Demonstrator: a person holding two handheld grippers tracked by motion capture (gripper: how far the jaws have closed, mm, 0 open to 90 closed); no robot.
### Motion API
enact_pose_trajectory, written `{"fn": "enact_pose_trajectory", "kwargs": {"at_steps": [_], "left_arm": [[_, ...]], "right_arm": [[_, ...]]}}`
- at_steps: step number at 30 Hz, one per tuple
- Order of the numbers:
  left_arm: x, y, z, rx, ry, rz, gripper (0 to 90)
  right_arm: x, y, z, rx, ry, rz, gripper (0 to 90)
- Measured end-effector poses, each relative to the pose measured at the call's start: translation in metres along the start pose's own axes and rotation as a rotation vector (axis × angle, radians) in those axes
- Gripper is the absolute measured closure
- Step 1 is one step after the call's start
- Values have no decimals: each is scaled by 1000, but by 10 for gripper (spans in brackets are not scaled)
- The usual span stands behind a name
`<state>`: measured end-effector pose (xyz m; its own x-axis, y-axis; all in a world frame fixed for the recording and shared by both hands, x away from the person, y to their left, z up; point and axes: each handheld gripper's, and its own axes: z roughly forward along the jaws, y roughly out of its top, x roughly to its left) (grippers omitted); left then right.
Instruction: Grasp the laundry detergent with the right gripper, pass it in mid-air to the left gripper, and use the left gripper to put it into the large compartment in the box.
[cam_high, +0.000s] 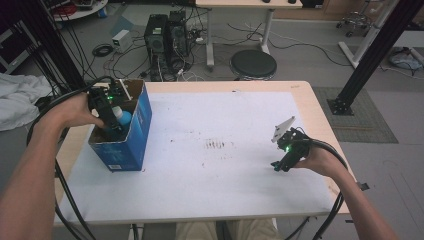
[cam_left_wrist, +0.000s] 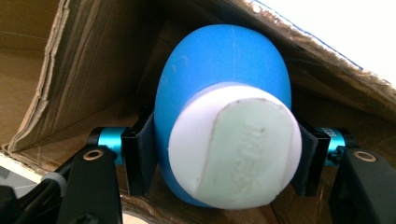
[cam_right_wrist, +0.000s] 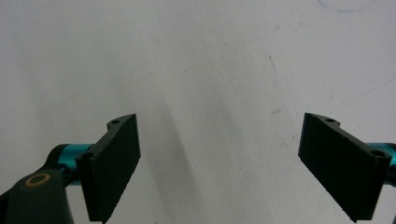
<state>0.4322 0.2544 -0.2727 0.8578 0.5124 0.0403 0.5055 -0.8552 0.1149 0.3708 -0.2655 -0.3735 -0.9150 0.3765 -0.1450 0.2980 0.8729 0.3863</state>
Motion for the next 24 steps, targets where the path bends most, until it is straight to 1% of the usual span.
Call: {"fn": "enact_pose_trajectory", "kwargs": {"at_steps": [3, 8, 15, 24], "left_arm": [[1, -1, 0, 1, -1, -2, 371], [0, 0, 1, 6, 9, -2, 355], [1, 0, 1, -1, -3, -19, 310], [1, -2, -4, -14, 4, -40, 261]], "right_arm": [[1, 1, 0, 2, -1, -2, 121], [2, 1, 1, 2, 3, -2, 121], [3, 2, 1, 6, 1, -1, 121], [3, 1, 2, 9, 0, 1, 121]]}}
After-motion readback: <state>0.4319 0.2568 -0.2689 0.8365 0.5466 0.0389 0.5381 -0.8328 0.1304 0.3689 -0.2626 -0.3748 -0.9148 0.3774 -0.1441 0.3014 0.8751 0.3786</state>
